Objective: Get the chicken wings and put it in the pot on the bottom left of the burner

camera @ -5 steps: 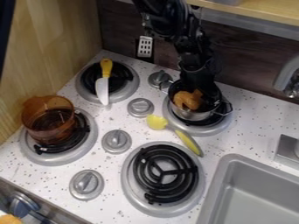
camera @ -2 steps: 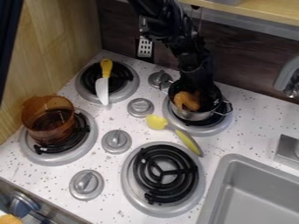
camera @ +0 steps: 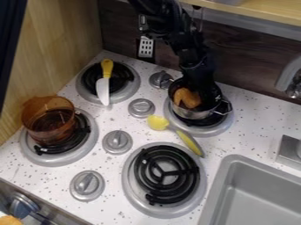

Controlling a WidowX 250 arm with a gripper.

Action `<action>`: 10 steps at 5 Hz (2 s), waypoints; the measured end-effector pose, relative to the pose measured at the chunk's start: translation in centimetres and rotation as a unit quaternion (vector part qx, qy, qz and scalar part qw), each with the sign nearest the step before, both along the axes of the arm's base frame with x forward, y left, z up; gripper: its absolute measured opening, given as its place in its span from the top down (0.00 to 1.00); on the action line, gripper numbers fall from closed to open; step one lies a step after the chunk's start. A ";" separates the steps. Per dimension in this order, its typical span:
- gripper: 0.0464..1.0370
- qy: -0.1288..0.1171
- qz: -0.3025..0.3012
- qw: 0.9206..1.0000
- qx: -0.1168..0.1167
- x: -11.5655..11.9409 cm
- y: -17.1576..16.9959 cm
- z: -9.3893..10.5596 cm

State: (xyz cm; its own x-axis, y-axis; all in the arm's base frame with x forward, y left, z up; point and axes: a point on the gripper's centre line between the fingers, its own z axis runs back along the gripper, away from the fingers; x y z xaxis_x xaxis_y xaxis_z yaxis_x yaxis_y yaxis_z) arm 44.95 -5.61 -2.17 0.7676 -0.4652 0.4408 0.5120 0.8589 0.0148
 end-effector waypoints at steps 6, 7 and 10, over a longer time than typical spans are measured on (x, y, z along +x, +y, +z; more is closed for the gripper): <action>0.50 -0.110 0.139 0.984 -0.031 -0.9 0.0 4.0; 0.50 -0.148 0.159 0.976 -0.034 -1.2 0.3 4.8; 0.50 -0.154 0.268 0.949 -0.063 -3.4 2.7 7.5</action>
State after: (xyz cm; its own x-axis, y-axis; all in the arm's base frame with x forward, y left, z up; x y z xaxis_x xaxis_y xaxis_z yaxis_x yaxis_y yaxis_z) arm 41.59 -2.87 5.38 0.7043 0.0272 0.7094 -0.0117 0.9996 -0.0268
